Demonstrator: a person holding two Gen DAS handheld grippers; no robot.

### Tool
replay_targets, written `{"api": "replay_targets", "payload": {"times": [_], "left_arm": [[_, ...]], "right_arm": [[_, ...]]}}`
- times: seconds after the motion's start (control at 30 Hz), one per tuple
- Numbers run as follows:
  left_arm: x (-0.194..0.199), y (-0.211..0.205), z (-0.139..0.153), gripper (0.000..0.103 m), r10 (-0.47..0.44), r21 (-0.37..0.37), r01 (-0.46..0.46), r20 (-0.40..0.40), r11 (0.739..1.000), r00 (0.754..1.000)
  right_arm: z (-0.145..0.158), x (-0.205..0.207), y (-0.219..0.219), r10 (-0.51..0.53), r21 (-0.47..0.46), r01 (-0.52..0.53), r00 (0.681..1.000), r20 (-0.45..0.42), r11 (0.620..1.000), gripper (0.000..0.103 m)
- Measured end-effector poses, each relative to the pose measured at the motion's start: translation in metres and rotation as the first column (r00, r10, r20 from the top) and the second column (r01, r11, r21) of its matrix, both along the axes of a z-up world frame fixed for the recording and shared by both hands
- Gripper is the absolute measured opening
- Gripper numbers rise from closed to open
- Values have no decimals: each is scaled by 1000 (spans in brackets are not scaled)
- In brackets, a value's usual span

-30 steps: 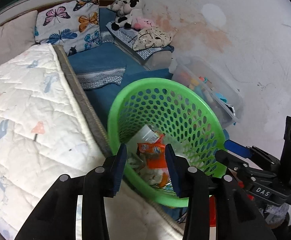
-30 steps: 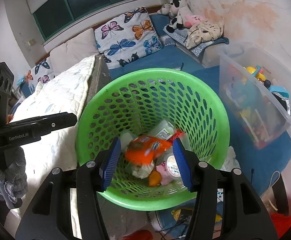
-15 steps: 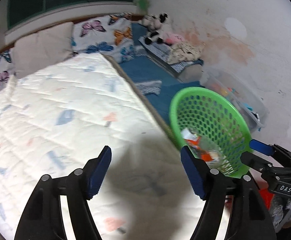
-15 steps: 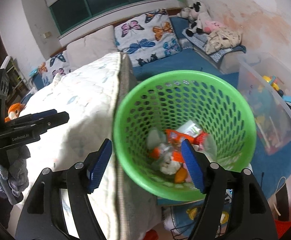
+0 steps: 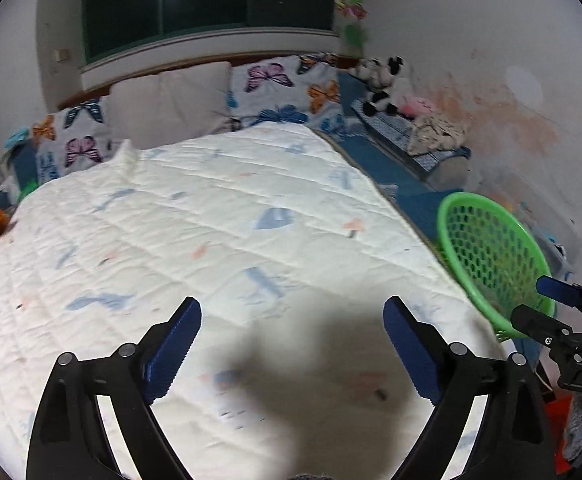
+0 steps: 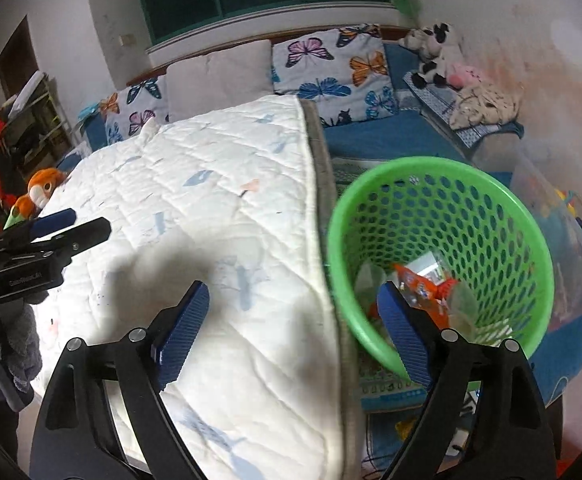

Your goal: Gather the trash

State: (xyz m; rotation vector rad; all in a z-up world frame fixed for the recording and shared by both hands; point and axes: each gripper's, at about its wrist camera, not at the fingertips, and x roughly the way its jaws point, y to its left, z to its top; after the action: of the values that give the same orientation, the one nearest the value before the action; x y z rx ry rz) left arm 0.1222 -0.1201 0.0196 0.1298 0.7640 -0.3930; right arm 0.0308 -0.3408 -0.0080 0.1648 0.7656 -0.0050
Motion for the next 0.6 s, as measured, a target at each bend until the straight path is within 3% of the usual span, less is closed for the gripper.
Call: {"api": "replay_targets", "payload": {"times": [0.27, 0.6], "left_arm": [[-21, 35, 4, 93, 74, 42, -76, 62, 996, 995], [-31, 60, 2, 93, 127, 29, -129, 61, 991, 990]], "right_arm": [[-1, 6, 26, 30, -3, -30, 1000, -1, 1000, 86], [5, 0, 48, 31, -9, -31, 999, 21, 999, 88]]}}
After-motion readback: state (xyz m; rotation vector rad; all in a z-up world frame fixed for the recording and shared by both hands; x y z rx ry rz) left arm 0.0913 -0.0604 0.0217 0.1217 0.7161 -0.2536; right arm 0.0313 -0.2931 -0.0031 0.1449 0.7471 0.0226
